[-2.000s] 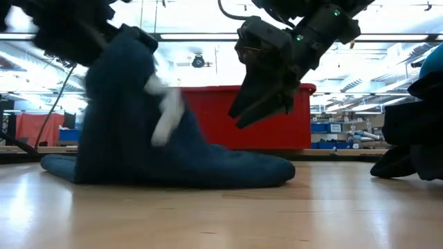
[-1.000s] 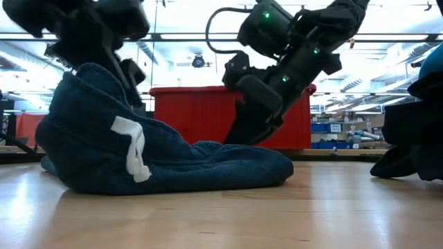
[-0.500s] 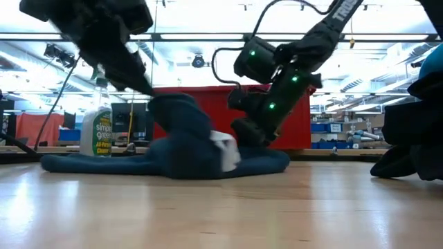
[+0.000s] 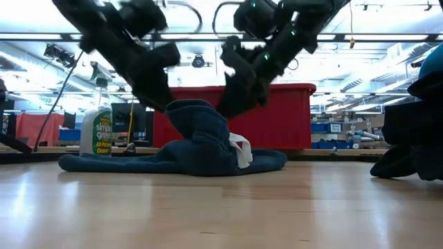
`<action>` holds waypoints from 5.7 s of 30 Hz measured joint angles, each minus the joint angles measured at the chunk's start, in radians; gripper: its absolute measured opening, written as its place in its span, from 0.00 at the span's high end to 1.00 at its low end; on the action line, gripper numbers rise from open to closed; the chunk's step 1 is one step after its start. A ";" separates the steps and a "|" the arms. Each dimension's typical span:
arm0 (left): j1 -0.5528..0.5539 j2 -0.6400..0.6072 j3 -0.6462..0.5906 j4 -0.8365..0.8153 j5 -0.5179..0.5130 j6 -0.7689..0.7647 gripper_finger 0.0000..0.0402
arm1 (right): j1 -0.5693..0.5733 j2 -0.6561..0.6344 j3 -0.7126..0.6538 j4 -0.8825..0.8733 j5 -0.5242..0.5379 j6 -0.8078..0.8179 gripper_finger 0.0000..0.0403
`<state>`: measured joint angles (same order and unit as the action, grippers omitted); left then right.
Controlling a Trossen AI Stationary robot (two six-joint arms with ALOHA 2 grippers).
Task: Fold laundry
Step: Fold the dark blue shorts
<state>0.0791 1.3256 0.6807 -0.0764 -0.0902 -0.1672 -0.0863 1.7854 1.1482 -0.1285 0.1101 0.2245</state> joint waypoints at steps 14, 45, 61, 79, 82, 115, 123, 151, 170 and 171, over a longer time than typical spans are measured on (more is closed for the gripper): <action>0.175 0.270 0.000 0.183 0.200 0.196 0.57 | 0.046 0.051 -0.034 -0.009 -0.090 0.213 0.53; -0.207 -0.027 -0.084 -0.192 -0.125 -0.280 0.57 | 0.124 0.010 -0.055 0.145 -0.068 0.053 0.57; -0.247 -0.023 -0.196 -0.122 0.078 -0.481 0.57 | 0.139 0.151 -0.018 0.060 -0.052 0.003 0.57; -0.324 -0.024 -0.117 -0.090 -0.120 -0.468 0.57 | 0.132 0.004 -0.018 0.000 -0.050 0.025 0.58; -0.287 -0.002 -0.117 -0.101 -0.160 -0.411 0.57 | 0.158 0.043 -0.017 0.109 -0.048 0.016 0.58; -0.291 0.045 -0.241 0.034 -0.149 -0.499 0.57 | 0.265 0.275 0.211 -0.115 0.112 0.036 0.57; -0.291 0.045 -0.241 0.016 -0.148 -0.500 0.57 | 0.261 0.275 0.211 -0.197 0.127 0.139 0.73; -0.291 0.045 -0.241 -0.032 -0.095 -0.492 0.57 | 0.271 0.110 0.144 -0.649 0.099 0.678 0.85; -0.291 -0.040 -0.249 -0.024 -0.063 -0.416 0.57 | 0.221 -0.057 0.105 -0.735 -0.041 0.569 0.25; -0.291 -0.042 -0.248 -0.023 -0.067 -0.416 0.57 | 0.221 -0.065 0.105 -0.698 -0.023 0.548 0.24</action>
<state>-0.2123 1.2839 0.4331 -0.0994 -0.1576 -0.5828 0.1345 1.7207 1.2537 -0.8268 0.0870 0.7723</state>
